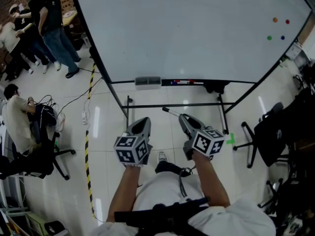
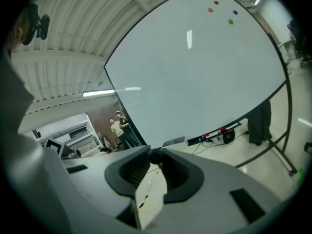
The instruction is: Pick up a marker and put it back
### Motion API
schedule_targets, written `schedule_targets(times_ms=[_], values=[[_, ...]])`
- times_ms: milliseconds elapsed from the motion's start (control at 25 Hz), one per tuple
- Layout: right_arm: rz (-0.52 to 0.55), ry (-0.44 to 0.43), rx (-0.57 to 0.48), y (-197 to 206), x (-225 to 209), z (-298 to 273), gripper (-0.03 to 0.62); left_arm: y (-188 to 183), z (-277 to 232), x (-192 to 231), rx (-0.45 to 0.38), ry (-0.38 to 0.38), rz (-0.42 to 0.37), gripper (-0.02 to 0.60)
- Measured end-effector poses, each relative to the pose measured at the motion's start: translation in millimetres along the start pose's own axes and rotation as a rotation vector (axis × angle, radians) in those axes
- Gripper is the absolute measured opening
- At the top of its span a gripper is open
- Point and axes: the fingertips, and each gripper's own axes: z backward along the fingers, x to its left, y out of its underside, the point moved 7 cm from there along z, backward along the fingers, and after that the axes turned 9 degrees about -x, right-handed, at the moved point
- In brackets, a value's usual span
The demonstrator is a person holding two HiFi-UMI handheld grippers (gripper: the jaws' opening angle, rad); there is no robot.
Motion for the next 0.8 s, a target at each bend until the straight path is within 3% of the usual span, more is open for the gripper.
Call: schedule_targets(times_ms=[640, 800], values=[[-0.001, -0.061, -0.003, 2, 11, -18, 0.08, -5, -2, 0, -0.001, 0.017, -0.038, -0.003], [-0.008, -0.072, 0.004, 2, 7, -26, 0.079, -5, -5, 3, -0.005, 0.009, -0.012, -0.003]])
